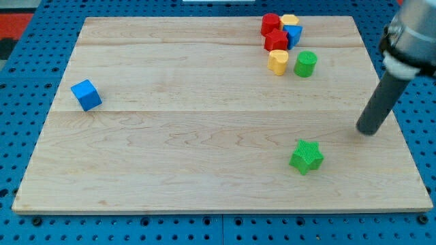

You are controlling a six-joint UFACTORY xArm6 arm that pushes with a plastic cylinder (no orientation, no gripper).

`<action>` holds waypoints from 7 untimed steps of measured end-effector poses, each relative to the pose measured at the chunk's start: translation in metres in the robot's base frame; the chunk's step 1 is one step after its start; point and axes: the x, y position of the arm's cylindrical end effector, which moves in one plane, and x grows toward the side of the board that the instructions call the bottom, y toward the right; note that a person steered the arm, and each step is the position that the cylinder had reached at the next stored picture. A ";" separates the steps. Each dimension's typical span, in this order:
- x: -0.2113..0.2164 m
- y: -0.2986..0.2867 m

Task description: Keep the green star at the center of the board

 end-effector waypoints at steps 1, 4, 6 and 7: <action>0.025 -0.039; 0.032 -0.144; 0.079 -0.199; 0.058 -0.248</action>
